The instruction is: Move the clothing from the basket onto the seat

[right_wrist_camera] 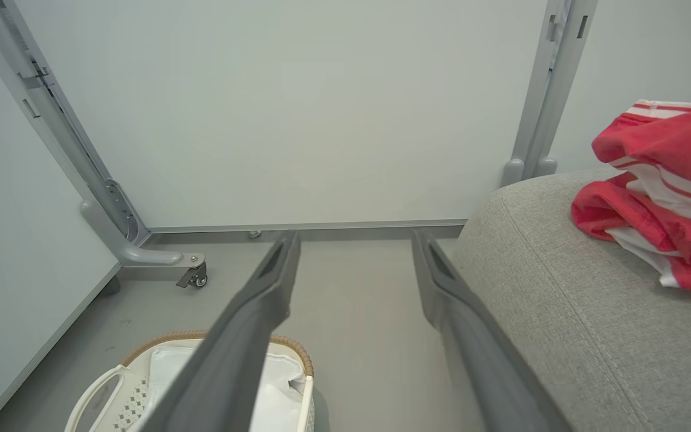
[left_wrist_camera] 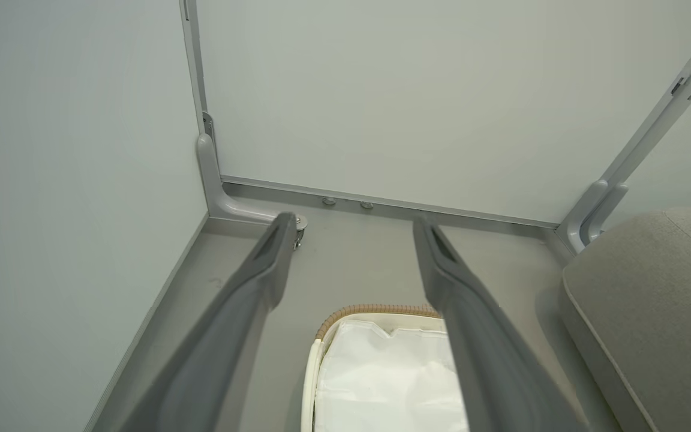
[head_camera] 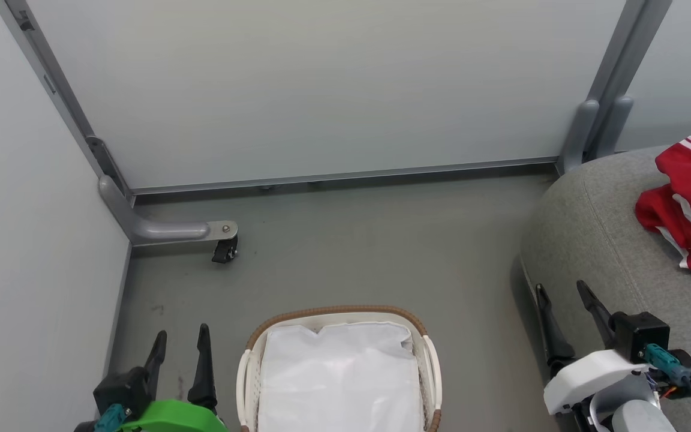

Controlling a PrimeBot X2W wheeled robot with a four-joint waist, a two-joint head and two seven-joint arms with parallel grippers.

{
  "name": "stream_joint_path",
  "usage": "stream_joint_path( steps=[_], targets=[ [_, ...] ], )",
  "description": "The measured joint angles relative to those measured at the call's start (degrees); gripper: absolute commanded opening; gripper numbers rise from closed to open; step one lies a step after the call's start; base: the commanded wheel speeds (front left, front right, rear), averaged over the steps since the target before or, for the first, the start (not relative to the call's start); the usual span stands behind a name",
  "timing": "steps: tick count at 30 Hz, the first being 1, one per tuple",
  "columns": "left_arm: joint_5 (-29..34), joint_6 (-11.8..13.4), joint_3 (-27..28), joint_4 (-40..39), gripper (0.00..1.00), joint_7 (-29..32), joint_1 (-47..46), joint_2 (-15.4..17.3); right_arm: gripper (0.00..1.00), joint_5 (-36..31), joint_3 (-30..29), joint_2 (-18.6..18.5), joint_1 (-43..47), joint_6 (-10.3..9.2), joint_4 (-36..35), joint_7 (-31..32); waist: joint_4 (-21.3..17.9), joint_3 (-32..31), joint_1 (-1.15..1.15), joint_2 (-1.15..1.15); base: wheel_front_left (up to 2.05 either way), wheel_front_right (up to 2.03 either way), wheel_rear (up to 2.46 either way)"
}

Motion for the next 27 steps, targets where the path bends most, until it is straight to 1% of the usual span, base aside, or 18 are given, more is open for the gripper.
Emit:
stream_joint_path(
  steps=[6,27],
  targets=[
    [-0.75,0.01,0.05,2.42,0.00,0.54,0.42,-0.20,0.00,0.83,-0.13,0.66,1.27,0.00,2.64,0.77,-0.02,0.00,0.00,0.00,0.00,0.00,0.00],
    [-20.38,-0.30,3.22,-0.37,0.00,6.06,0.28,-0.21,0.00,22.81,-1.38,0.60,1.24,0.00,0.32,6.01,-0.42,0.12,0.00,0.00,0.00,0.00,0.00]
  ],
)
